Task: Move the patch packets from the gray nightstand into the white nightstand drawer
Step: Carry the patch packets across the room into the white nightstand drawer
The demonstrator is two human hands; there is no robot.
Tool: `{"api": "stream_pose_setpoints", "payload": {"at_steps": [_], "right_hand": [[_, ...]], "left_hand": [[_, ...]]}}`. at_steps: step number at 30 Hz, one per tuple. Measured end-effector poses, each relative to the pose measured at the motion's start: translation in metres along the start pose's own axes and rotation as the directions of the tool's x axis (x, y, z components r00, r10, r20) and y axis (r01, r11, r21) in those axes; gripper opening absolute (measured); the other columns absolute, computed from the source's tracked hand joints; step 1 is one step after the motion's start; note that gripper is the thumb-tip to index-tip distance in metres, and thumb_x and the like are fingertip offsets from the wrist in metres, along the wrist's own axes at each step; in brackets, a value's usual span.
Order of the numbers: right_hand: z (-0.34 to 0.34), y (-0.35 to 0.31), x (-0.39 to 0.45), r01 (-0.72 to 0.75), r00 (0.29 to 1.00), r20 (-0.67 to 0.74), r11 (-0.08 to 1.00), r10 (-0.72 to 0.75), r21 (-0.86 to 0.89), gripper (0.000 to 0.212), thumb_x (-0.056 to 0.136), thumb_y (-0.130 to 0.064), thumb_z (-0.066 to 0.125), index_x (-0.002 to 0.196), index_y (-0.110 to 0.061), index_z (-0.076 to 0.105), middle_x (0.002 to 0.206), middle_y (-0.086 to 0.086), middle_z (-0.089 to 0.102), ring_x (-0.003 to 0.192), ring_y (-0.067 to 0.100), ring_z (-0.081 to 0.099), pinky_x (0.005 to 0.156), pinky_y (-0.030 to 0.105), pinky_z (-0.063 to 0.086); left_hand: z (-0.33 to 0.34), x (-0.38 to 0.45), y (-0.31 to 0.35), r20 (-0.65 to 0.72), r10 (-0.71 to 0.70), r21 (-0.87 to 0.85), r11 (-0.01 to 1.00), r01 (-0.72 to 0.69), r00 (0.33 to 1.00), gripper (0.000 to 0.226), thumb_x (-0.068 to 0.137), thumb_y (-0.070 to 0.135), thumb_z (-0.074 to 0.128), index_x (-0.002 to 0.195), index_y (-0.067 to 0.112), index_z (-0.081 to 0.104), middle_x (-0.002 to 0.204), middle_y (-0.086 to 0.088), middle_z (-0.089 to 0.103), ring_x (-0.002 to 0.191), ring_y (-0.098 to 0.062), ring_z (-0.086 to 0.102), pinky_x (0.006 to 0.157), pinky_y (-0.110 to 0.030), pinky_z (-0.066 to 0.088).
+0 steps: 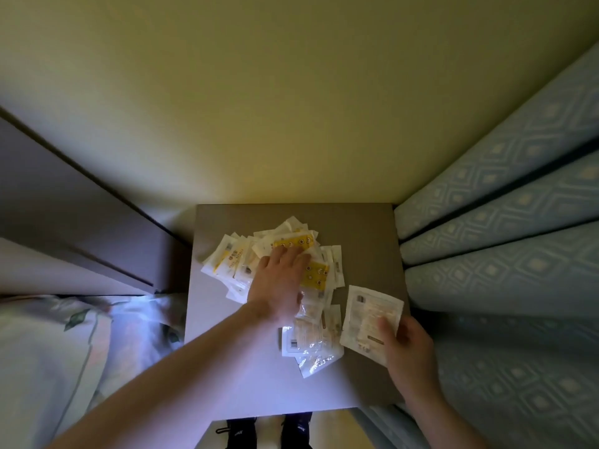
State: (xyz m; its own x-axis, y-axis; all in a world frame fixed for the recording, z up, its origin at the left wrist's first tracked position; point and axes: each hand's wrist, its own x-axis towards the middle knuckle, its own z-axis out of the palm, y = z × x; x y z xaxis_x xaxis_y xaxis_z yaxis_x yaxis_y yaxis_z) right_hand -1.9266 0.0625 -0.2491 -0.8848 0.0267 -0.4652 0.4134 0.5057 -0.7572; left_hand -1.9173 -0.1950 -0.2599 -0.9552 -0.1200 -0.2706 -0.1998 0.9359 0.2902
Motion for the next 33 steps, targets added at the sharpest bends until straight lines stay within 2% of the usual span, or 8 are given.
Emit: {"api": "stream_pose_setpoints", "payload": {"at_steps": [4,8,11,13,18,23,28,33], "right_hand": [[0.002,0.012,-0.008,-0.162,0.987,0.027,0.973,0.159,0.166,0.008,0.100,-0.028,0.063,0.106,-0.028,0.068,0.099,-0.005,0.076,0.090,0.016,0.074,0.075,0.041,0.063],[0.007,0.030,-0.013,-0.210,0.977,0.005,0.971,0.211,0.117,0.004,0.097,-0.033,0.067,0.096,-0.032,0.070,0.095,-0.006,0.079,0.088,0.019,0.077,0.081,0.052,0.063],[0.009,0.029,-0.019,-0.213,0.977,0.039,0.974,0.211,0.080,0.012,0.094,-0.040,0.069,0.101,-0.030,0.071,0.100,-0.006,0.078,0.090,0.020,0.076,0.077,0.048,0.064],[0.011,0.023,-0.024,-0.228,0.973,0.062,0.971,0.224,0.069,0.014,0.097,-0.034,0.066,0.107,-0.024,0.068,0.101,-0.004,0.075,0.087,0.014,0.073,0.065,0.031,0.061],[0.024,0.018,-0.040,-0.313,0.944,0.154,0.940,0.292,0.135,0.011,0.101,-0.016,0.062,0.111,-0.019,0.068,0.100,-0.003,0.075,0.083,0.010,0.072,0.058,0.020,0.055],[0.041,0.014,-0.052,-0.332,0.932,0.200,0.933,0.302,0.140,0.014,0.102,-0.015,0.061,0.112,-0.018,0.070,0.101,-0.003,0.076,0.091,0.015,0.074,0.071,0.029,0.060],[0.042,0.017,-0.044,-0.309,0.950,0.073,0.947,0.303,0.093,0.015,0.103,-0.022,0.059,0.102,-0.013,0.071,0.095,0.008,0.076,0.083,0.022,0.072,0.071,0.037,0.058],[0.022,0.023,-0.029,-0.249,0.967,-0.069,0.966,0.244,-0.066,0.020,0.104,-0.026,0.055,0.104,-0.011,0.067,0.096,0.011,0.072,0.079,0.024,0.068,0.062,0.030,0.051]], "left_hand": [[0.006,0.008,0.003,-0.030,-0.003,0.106,0.994,0.006,1.000,0.083,0.076,0.048,0.081,0.145,0.029,0.038,0.140,0.001,0.045,0.129,-0.028,0.037,0.107,-0.040,0.033],[0.003,-0.001,-0.002,-0.097,-0.048,0.079,0.995,0.056,0.994,0.068,0.074,0.050,0.082,0.130,0.026,0.051,0.127,0.005,0.058,0.116,-0.024,0.045,0.099,-0.038,0.034],[0.002,-0.026,-0.019,-0.151,-0.139,-0.020,0.990,0.137,0.979,0.053,0.076,0.047,0.081,0.120,0.025,0.063,0.114,0.004,0.070,0.107,-0.026,0.057,0.089,-0.041,0.040],[0.001,-0.051,-0.034,-0.140,-0.225,-0.156,0.967,0.203,0.964,0.040,0.081,0.046,0.077,0.115,0.027,0.066,0.103,0.006,0.074,0.096,-0.025,0.064,0.083,-0.039,0.046],[0.010,-0.128,-0.067,0.107,-0.443,-0.555,0.716,0.423,0.890,0.013,0.092,0.038,0.069,0.094,0.026,0.068,0.087,0.010,0.074,0.080,-0.005,0.070,0.069,-0.029,0.056],[0.029,-0.170,-0.073,0.292,-0.586,-0.551,0.543,0.634,0.756,0.014,0.092,0.029,0.072,0.080,0.022,0.067,0.079,0.003,0.072,0.068,-0.008,0.066,0.059,-0.017,0.044],[0.038,-0.174,-0.070,0.181,-0.642,-0.273,0.695,0.665,0.745,0.040,0.078,0.044,0.080,0.109,0.029,0.058,0.110,0.005,0.063,0.103,-0.023,0.061,0.087,-0.036,0.051],[0.024,-0.130,-0.048,-0.068,-0.428,-0.204,0.890,0.407,0.901,0.063,0.073,0.035,0.080,0.130,0.021,0.055,0.125,0.000,0.054,0.115,-0.026,0.053,0.096,-0.039,0.049]]}}
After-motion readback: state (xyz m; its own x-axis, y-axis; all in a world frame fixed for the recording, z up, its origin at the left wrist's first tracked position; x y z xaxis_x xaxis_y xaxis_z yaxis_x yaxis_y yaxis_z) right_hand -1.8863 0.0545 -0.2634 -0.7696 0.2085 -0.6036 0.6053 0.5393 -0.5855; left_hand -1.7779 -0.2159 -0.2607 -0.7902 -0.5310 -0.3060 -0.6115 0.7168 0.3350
